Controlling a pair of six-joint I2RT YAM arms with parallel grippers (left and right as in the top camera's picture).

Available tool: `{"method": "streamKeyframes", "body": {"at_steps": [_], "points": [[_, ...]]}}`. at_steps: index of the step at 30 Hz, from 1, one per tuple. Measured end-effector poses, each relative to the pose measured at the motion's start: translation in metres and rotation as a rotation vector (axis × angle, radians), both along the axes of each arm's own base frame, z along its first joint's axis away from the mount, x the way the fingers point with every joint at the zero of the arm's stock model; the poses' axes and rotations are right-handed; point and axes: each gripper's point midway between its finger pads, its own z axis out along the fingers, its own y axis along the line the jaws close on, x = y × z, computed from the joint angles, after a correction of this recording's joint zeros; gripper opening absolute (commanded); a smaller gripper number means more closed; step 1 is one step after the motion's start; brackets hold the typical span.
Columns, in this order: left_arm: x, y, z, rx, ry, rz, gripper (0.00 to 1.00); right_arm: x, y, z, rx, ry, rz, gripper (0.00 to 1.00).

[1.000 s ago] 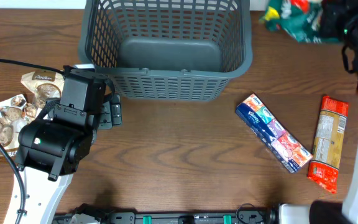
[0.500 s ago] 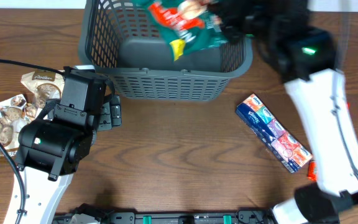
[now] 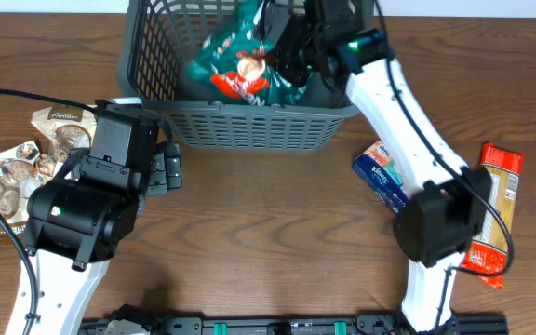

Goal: Pack container
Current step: 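Carry the Nescafé pouch into the basket and open the right gripper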

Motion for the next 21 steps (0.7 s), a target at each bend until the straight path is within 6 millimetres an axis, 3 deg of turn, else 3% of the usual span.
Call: {"method": "streamKeyframes", "body": {"at_steps": [3,4,5,7,8,10,17,19,21], "points": [[0.000,0.000,0.000,0.000,0.000,0.000,0.99,-0.003,-0.002,-0.019,-0.025,0.052,-0.002,0.02],[0.000,0.000,0.000,0.000,0.000,0.000,0.98,-0.004,-0.003,-0.022,-0.030,0.064,-0.003,0.15],[0.000,0.000,0.000,0.000,0.000,0.000,0.99,-0.006,-0.003,-0.025,-0.033,0.076,-0.005,0.40],[0.000,0.000,0.000,0.000,0.000,0.000,0.99,-0.007,-0.003,-0.026,-0.029,0.086,-0.004,0.62],[0.000,0.000,0.000,0.000,0.000,0.000,0.99,-0.007,-0.002,-0.026,-0.024,0.087,-0.003,0.68],[0.000,0.000,0.000,0.000,0.000,0.000,0.99,-0.008,-0.001,-0.023,-0.016,0.084,0.001,0.73],[0.000,0.000,0.000,0.000,0.000,0.000,0.99,-0.005,0.001,-0.014,0.003,0.070,-0.002,0.77],[0.000,0.000,0.000,0.000,0.000,0.000,0.99,-0.002,0.000,0.003,0.017,0.056,-0.018,0.79],[0.000,0.000,0.000,0.000,0.000,0.000,0.99,0.001,-0.002,0.032,0.036,0.018,-0.037,0.80]]}}
